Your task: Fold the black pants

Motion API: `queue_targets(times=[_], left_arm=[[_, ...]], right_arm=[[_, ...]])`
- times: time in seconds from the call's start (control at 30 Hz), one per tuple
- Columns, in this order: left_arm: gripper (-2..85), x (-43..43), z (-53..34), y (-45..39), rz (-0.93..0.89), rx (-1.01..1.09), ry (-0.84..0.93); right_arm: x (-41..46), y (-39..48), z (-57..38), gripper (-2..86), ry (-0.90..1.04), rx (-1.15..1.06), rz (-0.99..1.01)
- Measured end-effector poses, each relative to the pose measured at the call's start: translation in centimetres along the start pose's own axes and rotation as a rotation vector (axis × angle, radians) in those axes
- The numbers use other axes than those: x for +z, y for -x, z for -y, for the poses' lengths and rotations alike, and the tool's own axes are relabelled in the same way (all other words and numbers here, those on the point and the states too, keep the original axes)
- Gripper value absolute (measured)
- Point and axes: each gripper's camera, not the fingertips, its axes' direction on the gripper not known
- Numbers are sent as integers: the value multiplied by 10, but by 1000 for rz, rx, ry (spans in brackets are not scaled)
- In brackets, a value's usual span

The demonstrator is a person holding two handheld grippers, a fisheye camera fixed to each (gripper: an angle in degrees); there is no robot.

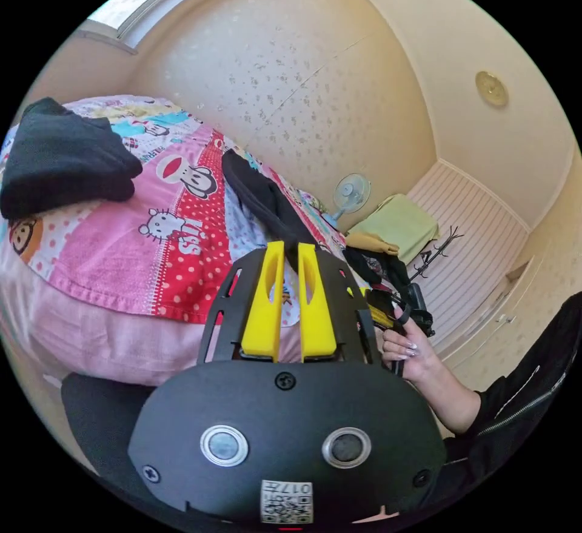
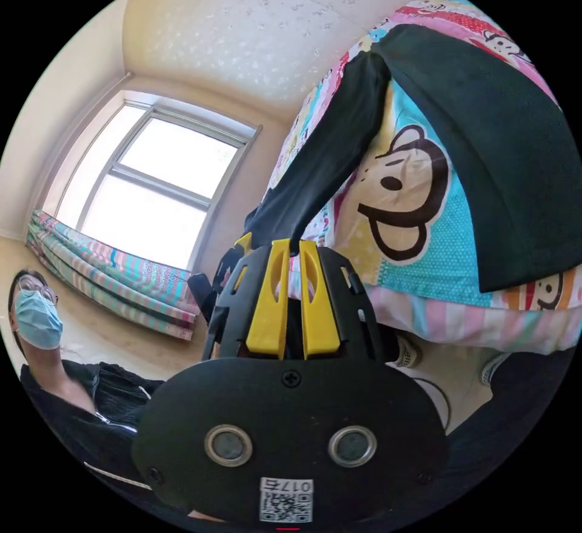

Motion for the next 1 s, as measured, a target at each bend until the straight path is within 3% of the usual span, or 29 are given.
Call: queue_targets(times=[0.2,0.3,0.4,0.47,0.53,0.6,0.67,0.83,1.0], left_arm=[[47,1,-46,33,65,-225,-28],[49,-15,-51,25,55,-251,-78],[67,-48,-61,-6,177,-199,-251],[87,-61,-69,-33,239,-113,-367],[99,-58,-69,-56,150,-11,-406],[100,-30,-61,-82,-67,107,-311],[99,6,-56,-108,-132,185,-180],[106,118,-63,-188,-242,347,150],[127,218,-97,-267,-257,536,390]], right_arm=[[17,-43,-17,38,35,100,85],[-23,-46,-11,50,-60,45,140],[-93,-48,-2,74,-208,18,32],[-151,-50,-6,93,-334,7,-162],[-181,-58,-10,109,-394,42,-344],[-200,-72,-10,122,-402,88,-437],[-209,-95,-7,127,-390,131,-384],[-196,-106,4,82,-359,105,-207],[-191,-98,16,28,-310,206,-225]])
